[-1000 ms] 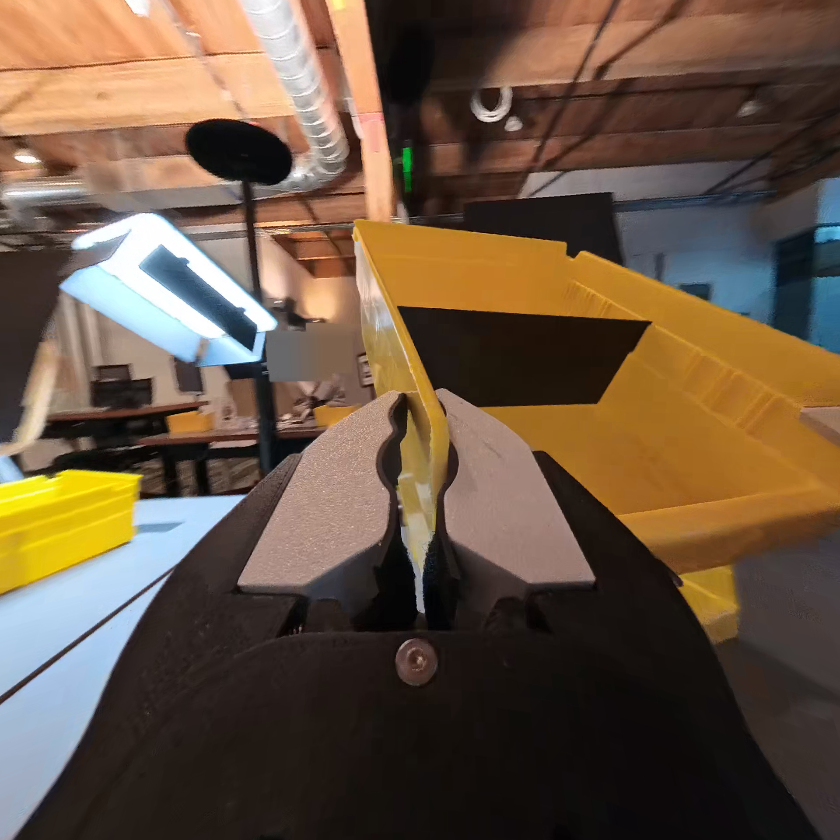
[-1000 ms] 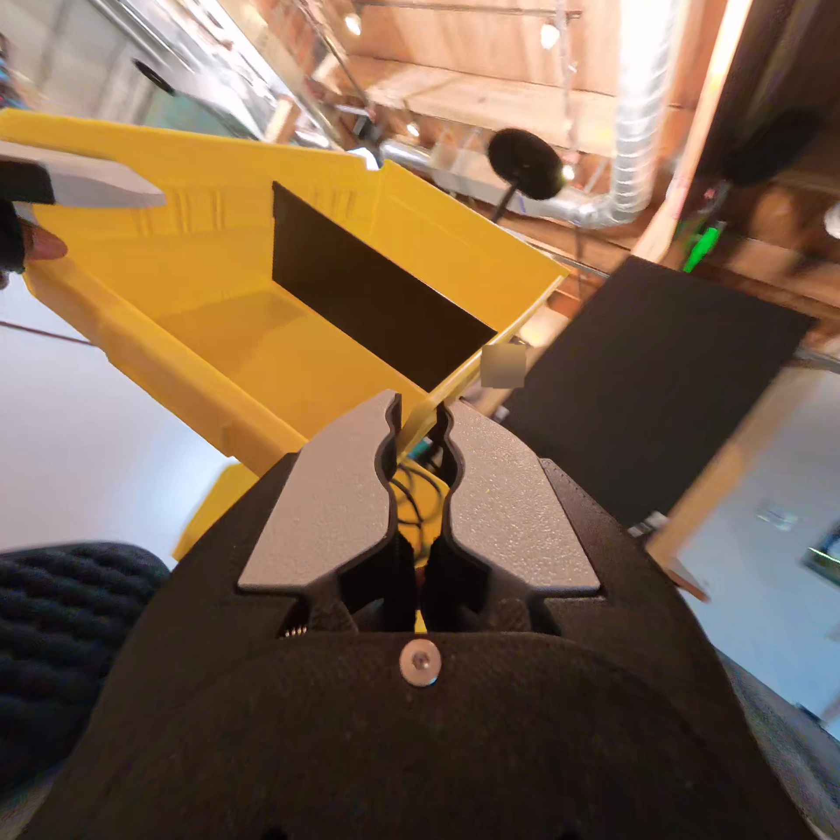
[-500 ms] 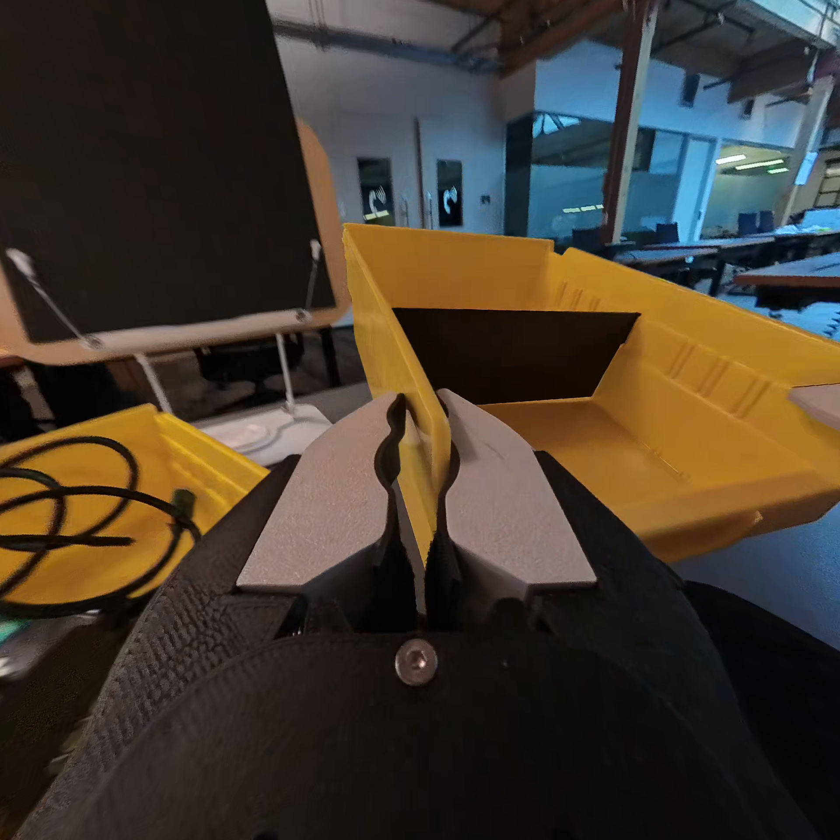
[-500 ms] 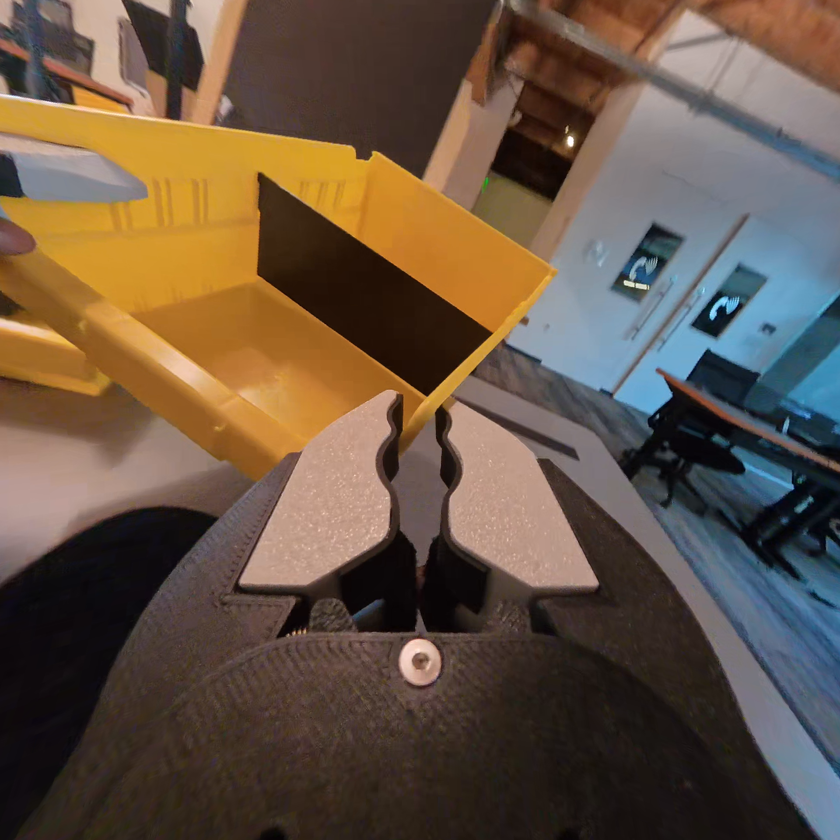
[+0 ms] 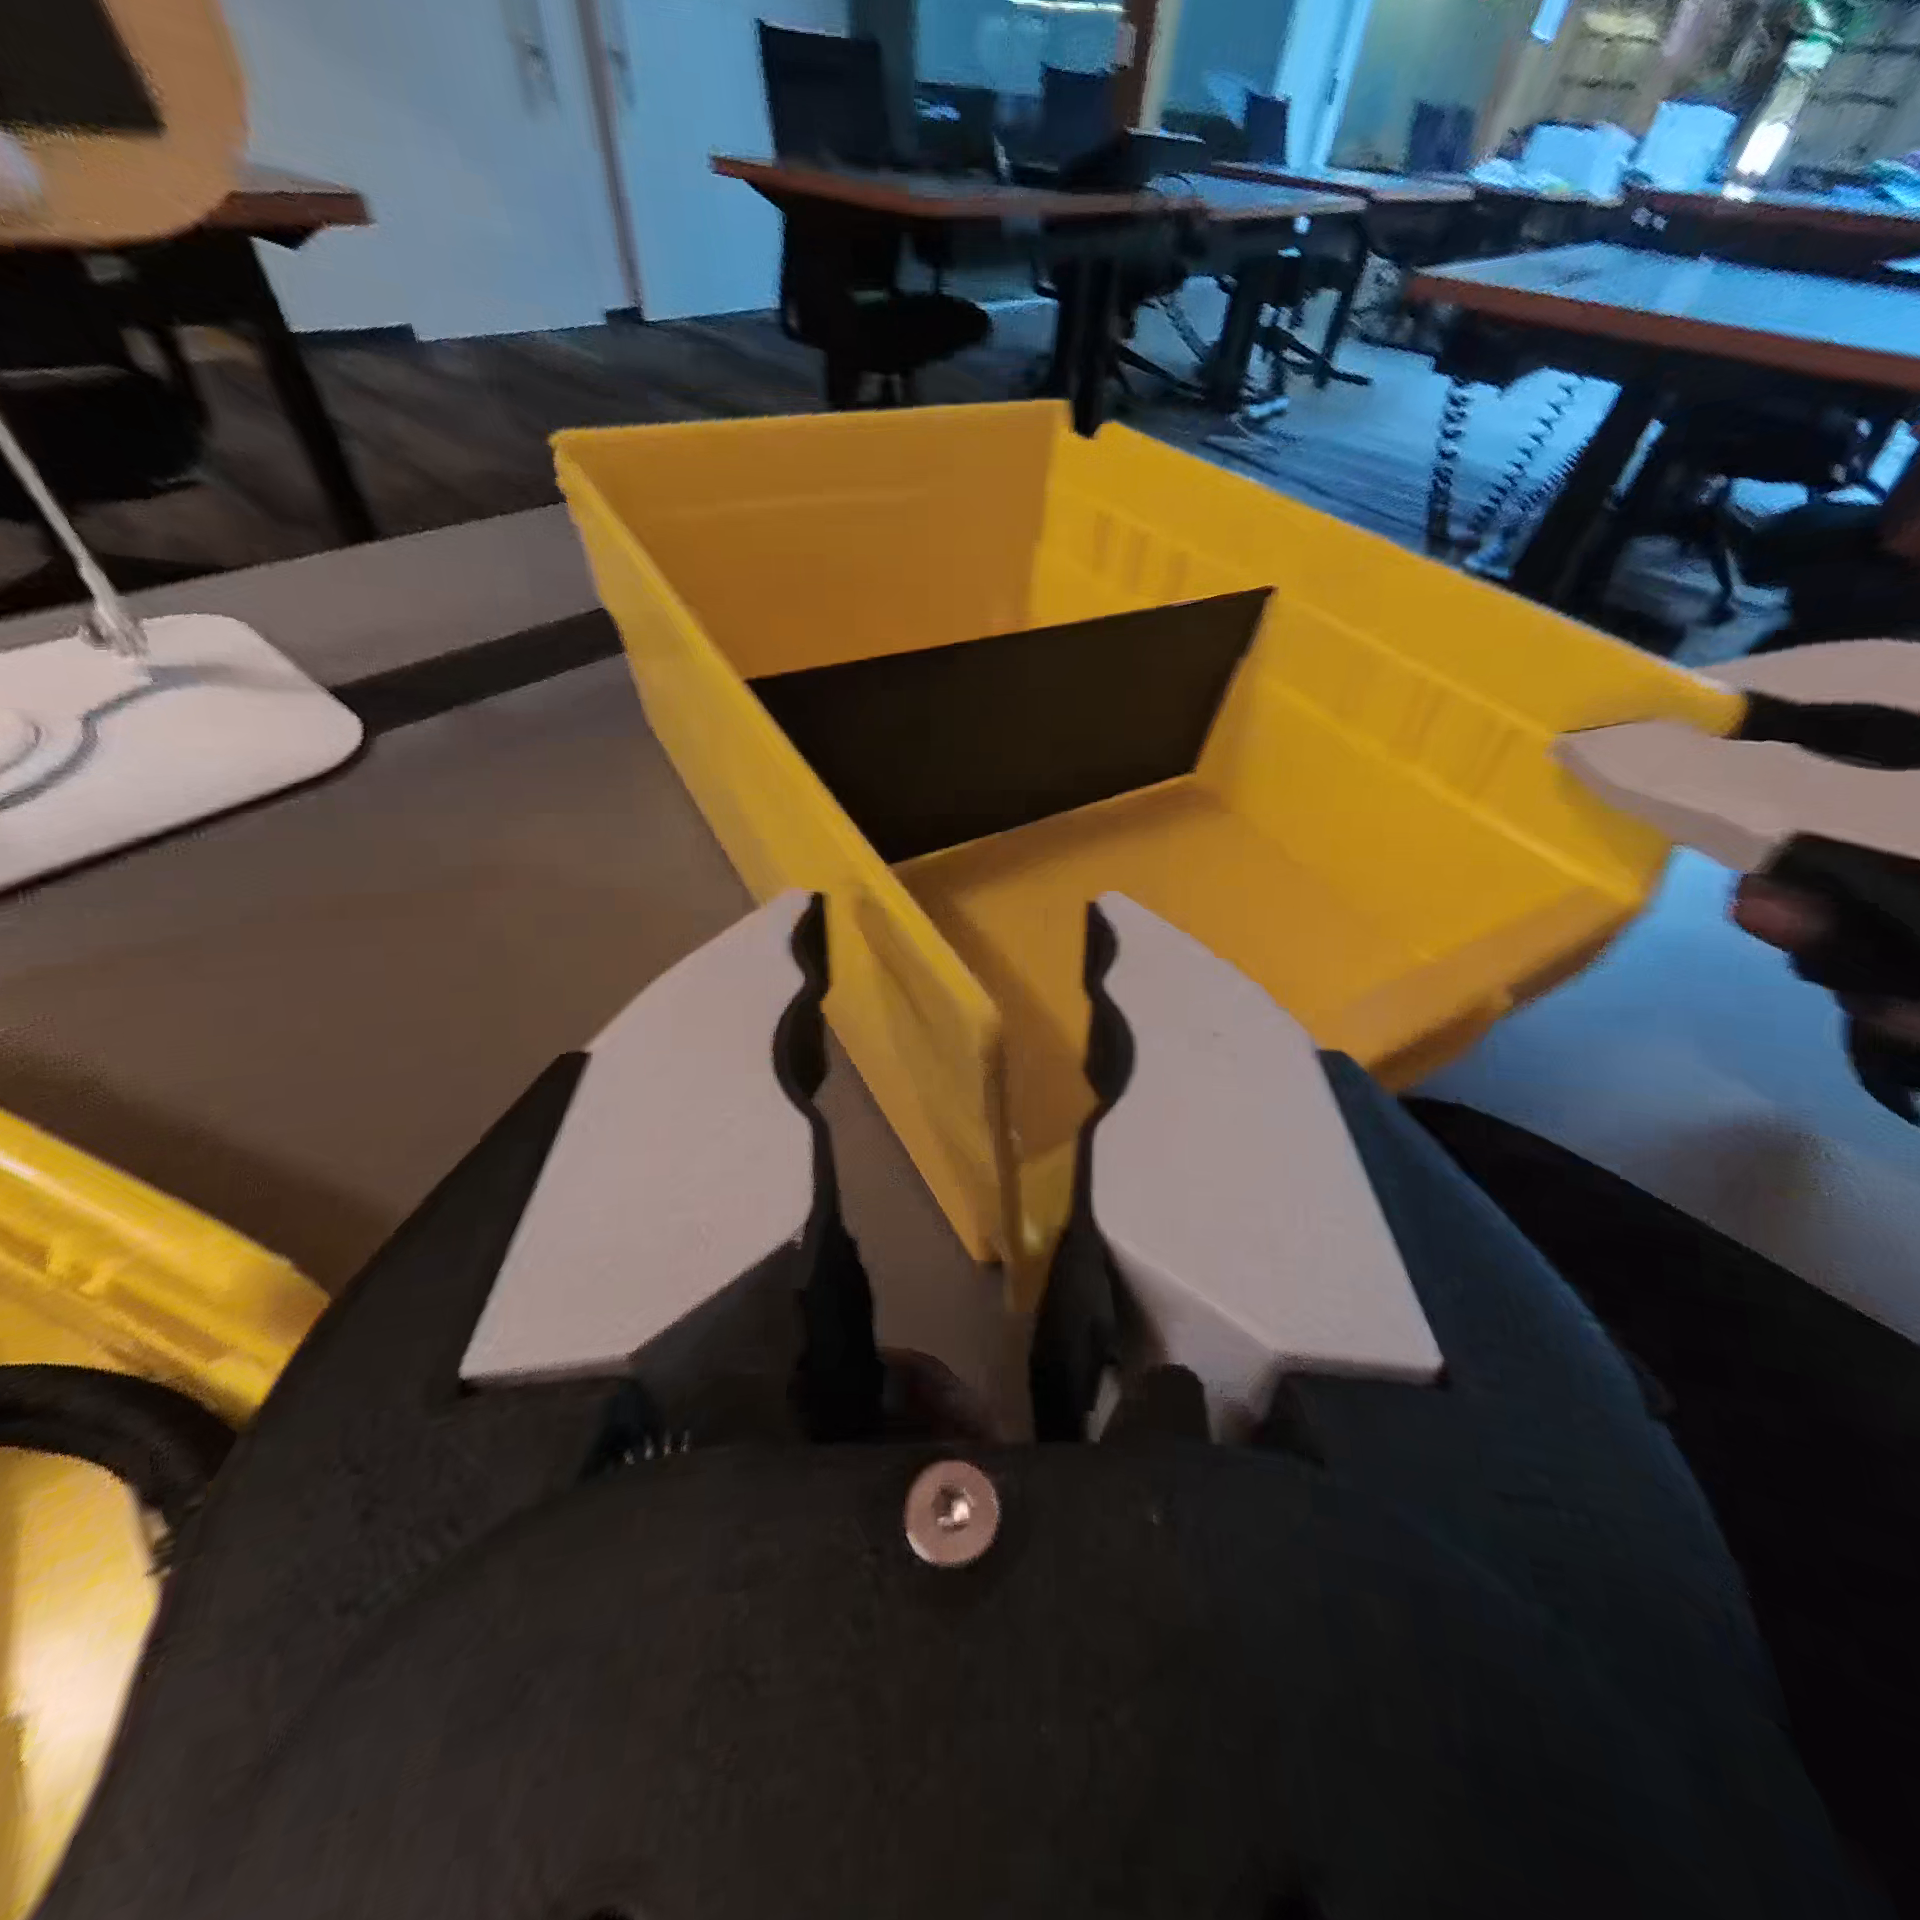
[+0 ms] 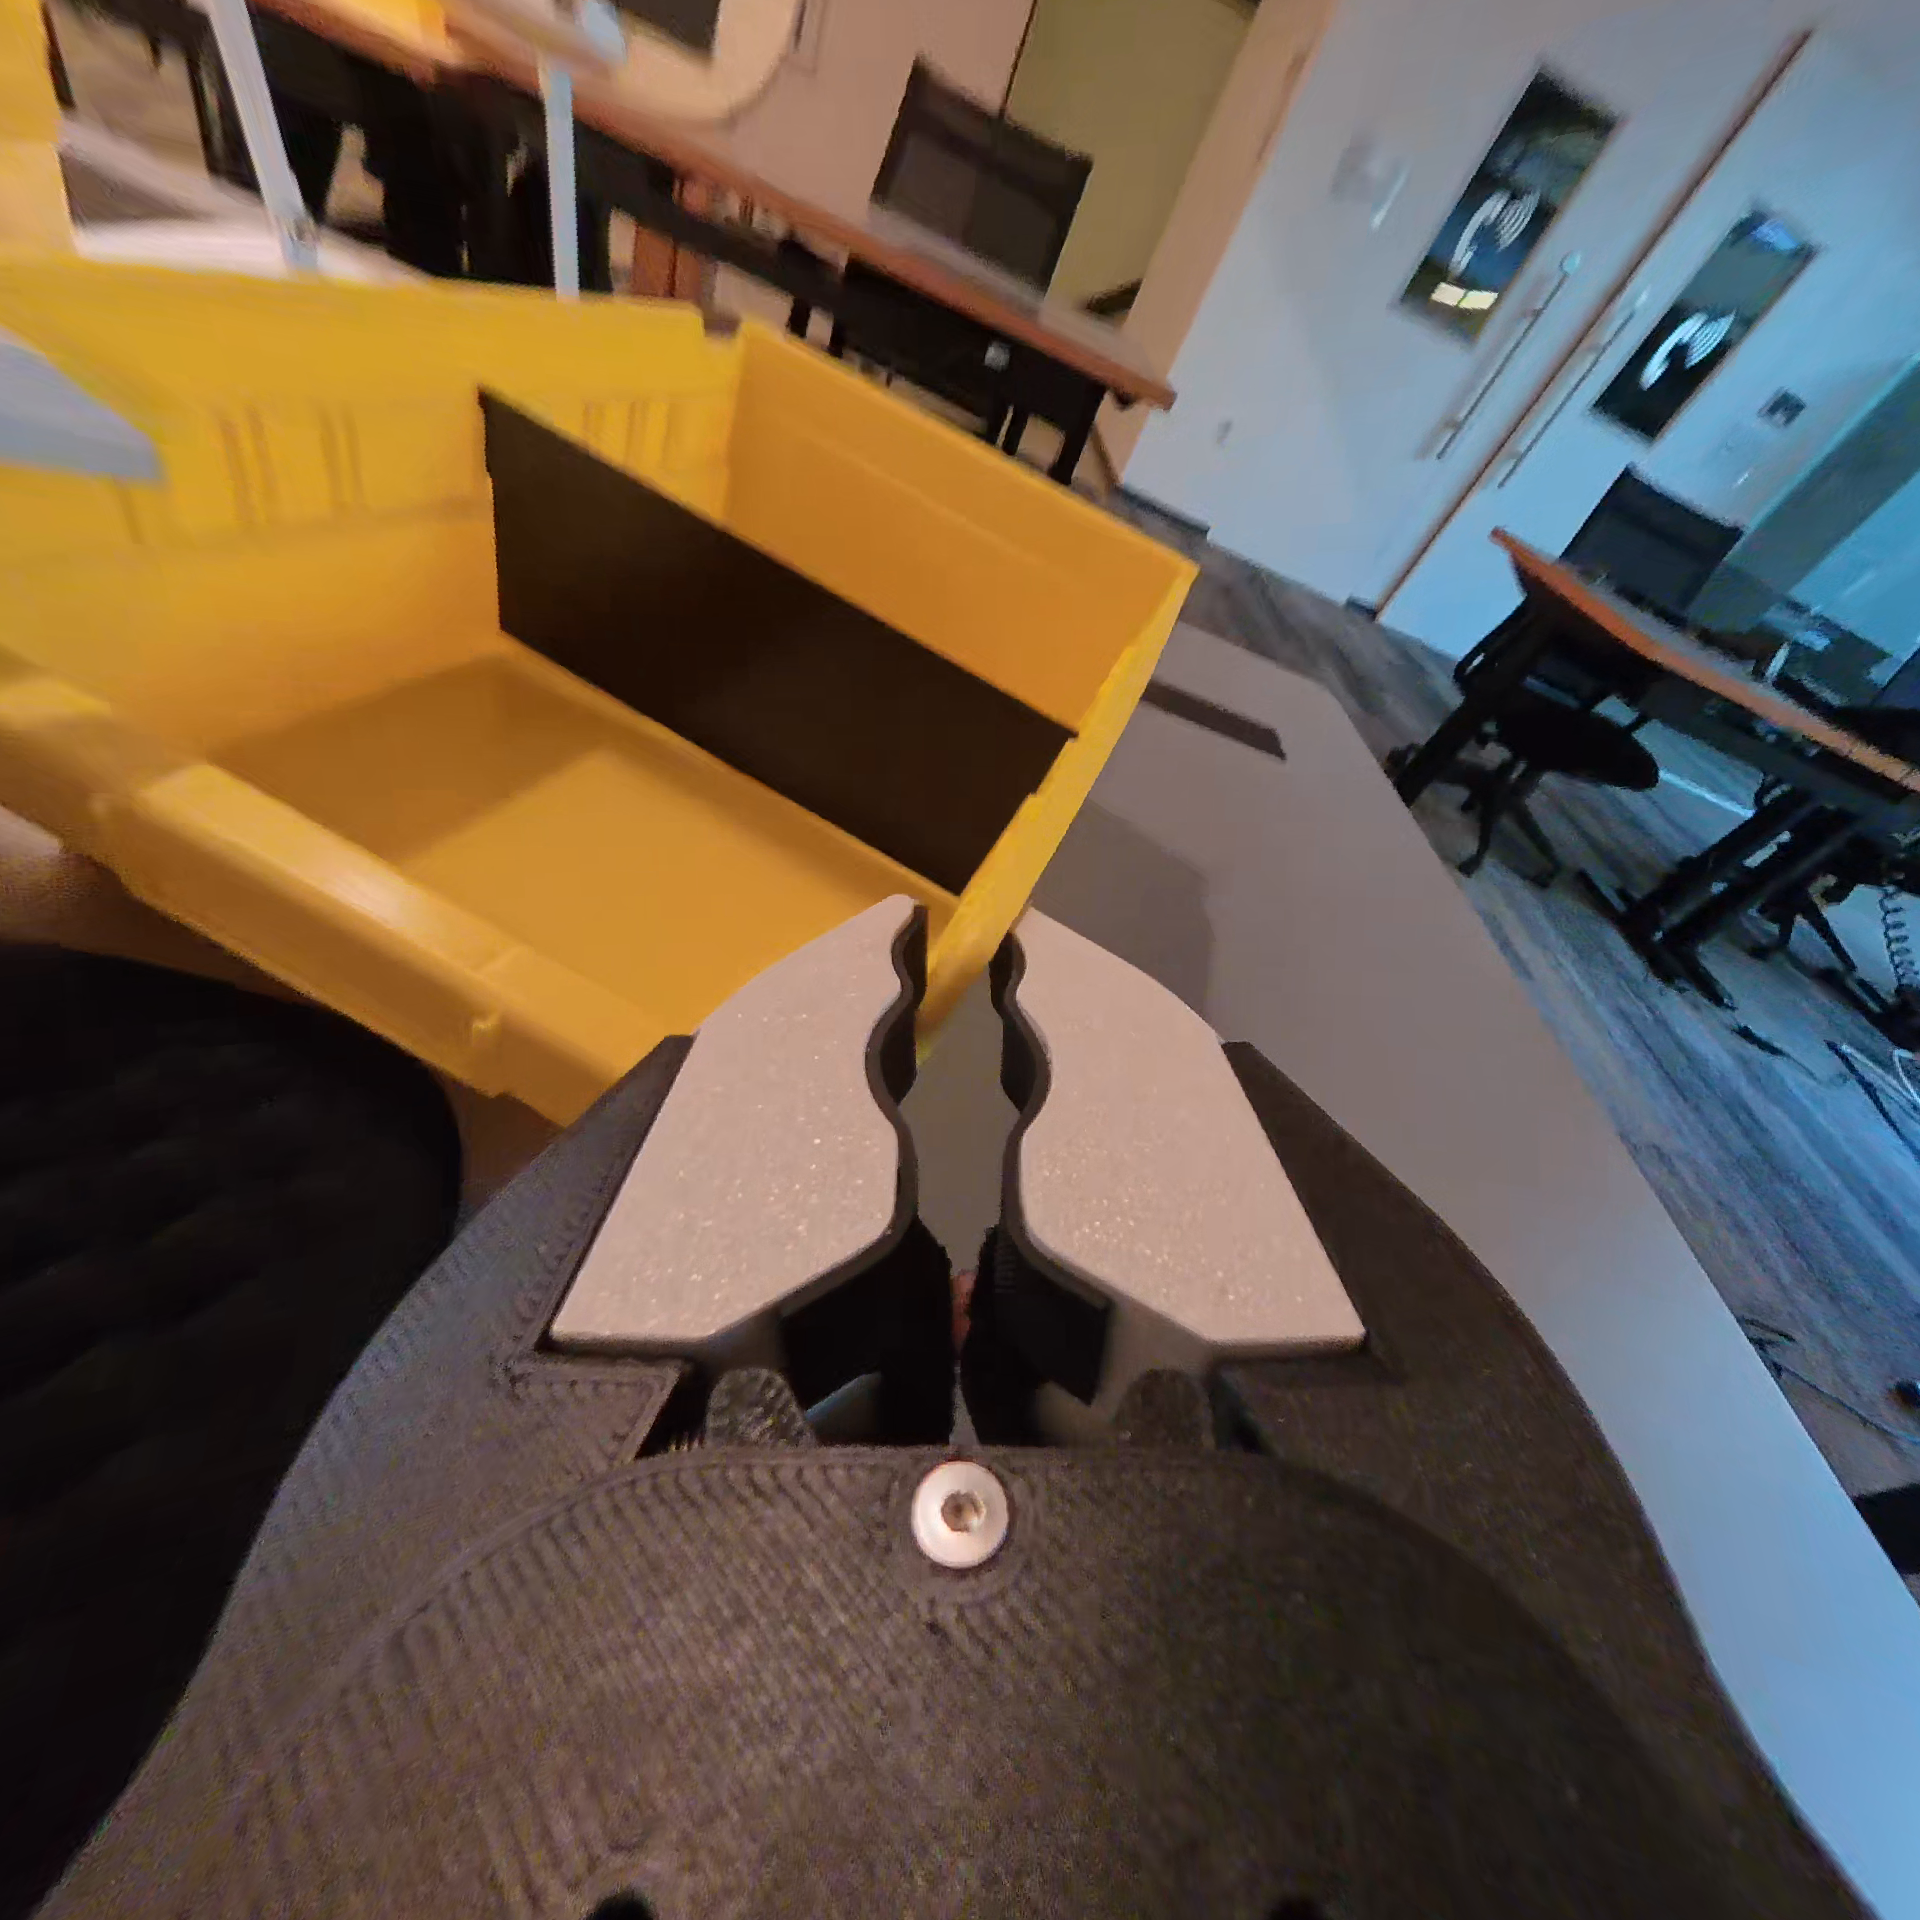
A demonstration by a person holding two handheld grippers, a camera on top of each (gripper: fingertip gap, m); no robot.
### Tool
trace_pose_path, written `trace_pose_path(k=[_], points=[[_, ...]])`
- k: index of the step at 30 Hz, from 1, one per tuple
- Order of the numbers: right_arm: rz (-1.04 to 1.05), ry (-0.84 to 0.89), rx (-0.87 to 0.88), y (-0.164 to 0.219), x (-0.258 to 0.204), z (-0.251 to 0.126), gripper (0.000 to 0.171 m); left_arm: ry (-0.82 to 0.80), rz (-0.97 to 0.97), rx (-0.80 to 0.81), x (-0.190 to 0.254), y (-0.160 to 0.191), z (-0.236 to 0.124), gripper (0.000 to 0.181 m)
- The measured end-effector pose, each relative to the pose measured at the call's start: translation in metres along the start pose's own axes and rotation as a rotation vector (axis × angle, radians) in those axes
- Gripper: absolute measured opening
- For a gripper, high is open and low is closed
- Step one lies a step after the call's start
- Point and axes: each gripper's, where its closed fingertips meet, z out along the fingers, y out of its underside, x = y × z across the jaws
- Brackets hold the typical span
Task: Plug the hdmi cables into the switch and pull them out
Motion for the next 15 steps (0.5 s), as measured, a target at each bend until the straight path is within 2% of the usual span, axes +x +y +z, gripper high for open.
trace_pose_path(k=[2, 3, 5, 8, 10, 13, 15], points=[[-0.024, -0.034, -0.032, 0.0, 0.002, -0.003, 0.019, 0.017, 0.088, -0.022, 0.007, -0.012, -0.024, 0.064], [-0.045, -0.029, -0.016, -0.007, 0.006, -0.008, 0.027, 0.001, 0.16, -0.027, 0.006, -0.017, -0.04, 0.066], [-0.155, -0.082, 0.059, -0.028, 0.0, -0.019, 0.031, -0.063, 0.322, -0.062, -0.006, -0.017, -0.075, 0.065], [-0.438, -0.34, 0.113, -0.042, -0.048, -0.03, 0.043, -0.183, 0.471, -0.271, -0.046, 0.018, -0.117, 0.06], [-0.558, -0.492, -0.029, -0.024, -0.08, -0.027, 0.056, -0.209, 0.484, -0.402, -0.065, 0.048, -0.134, 0.054], [-0.669, -0.544, -0.158, -0.008, -0.112, -0.01, 0.062, -0.235, 0.59, -0.536, -0.086, 0.077, -0.143, 0.051], [-0.712, -0.551, -0.194, -0.004, -0.129, 0.002, 0.058, -0.255, 0.702, -0.636, -0.1, 0.091, -0.143, 0.048]])
